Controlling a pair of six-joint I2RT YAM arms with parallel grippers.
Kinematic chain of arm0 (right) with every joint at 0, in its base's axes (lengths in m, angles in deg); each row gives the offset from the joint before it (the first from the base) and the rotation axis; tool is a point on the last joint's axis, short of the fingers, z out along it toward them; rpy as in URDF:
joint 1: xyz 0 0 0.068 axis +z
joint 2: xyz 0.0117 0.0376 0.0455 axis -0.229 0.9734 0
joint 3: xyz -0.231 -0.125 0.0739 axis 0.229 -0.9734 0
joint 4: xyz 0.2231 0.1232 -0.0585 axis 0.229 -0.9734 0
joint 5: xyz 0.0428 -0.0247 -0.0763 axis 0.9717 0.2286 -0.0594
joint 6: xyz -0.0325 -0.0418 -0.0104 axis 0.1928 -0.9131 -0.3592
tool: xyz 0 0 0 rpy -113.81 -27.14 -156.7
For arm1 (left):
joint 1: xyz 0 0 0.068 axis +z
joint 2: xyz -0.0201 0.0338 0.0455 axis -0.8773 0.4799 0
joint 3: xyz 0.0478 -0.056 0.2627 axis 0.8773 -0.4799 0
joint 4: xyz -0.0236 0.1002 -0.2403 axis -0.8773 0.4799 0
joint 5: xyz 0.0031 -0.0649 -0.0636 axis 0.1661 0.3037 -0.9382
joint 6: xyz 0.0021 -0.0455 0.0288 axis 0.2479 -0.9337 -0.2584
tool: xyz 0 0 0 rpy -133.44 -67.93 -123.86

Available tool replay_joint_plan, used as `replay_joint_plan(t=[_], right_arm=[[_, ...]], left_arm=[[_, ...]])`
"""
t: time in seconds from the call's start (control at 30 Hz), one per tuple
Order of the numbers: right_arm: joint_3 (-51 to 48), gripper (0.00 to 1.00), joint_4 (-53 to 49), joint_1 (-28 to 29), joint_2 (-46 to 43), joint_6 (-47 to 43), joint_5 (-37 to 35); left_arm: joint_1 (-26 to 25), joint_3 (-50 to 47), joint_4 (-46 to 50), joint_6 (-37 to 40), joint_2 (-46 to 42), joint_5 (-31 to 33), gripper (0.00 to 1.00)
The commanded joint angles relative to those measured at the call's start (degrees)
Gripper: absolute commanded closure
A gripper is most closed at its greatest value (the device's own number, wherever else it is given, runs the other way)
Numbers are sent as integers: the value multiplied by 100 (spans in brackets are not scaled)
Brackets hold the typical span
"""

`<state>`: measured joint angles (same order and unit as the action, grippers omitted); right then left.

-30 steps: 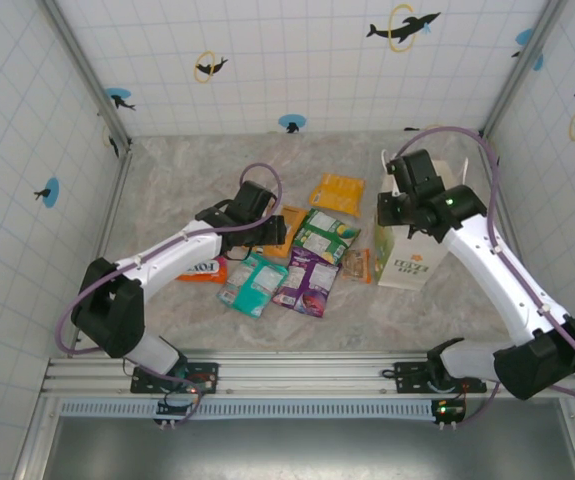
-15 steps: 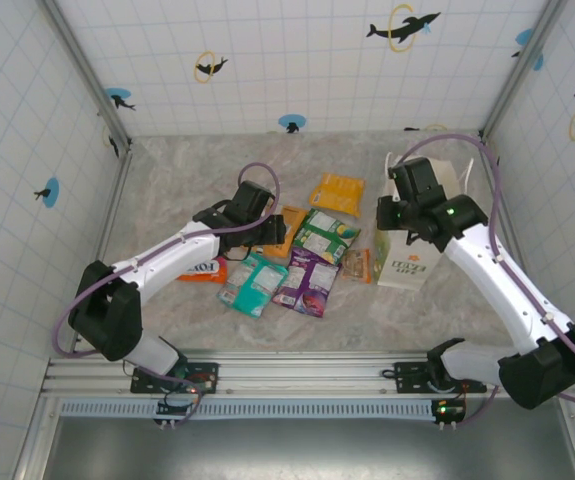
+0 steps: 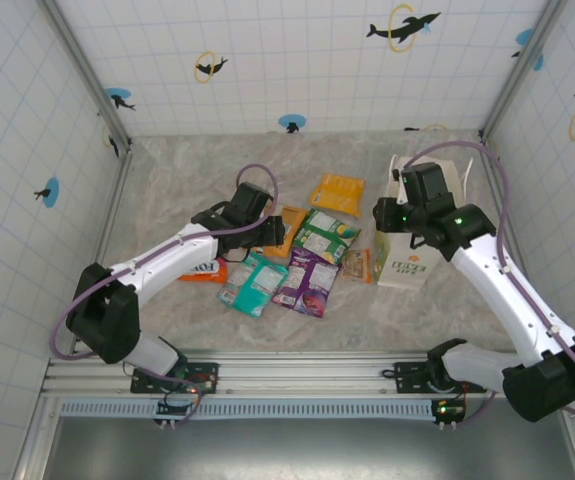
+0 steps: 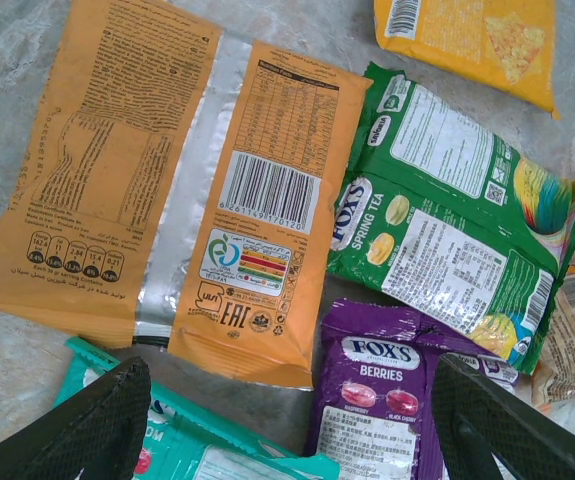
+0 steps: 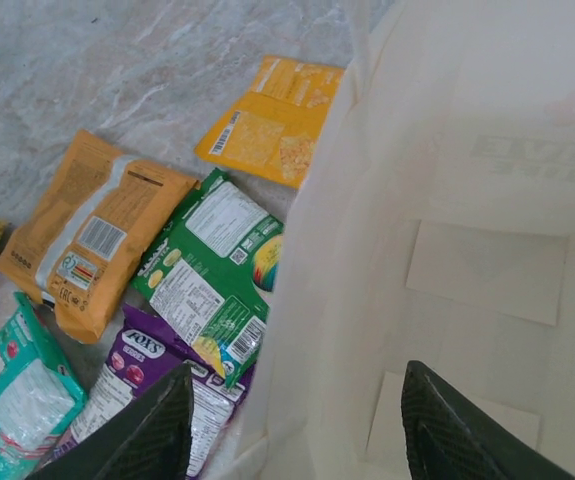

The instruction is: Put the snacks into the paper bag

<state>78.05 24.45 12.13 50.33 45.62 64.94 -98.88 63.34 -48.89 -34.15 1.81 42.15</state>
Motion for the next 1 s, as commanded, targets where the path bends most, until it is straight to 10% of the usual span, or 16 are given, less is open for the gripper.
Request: replay_joint_plan(t=[0.0, 0.43, 0.97], right_arm=[[-171, 37, 186, -96, -113, 1, 168], [-55, 19, 299, -172, -419, 15, 133], [1268, 23, -377, 123, -608, -156, -214]], left_arm=[[3, -19, -73, -44, -155, -6, 25], [5, -72, -174, -391, -155, -262, 26], [569, -318, -331, -572, -430, -901, 30]])
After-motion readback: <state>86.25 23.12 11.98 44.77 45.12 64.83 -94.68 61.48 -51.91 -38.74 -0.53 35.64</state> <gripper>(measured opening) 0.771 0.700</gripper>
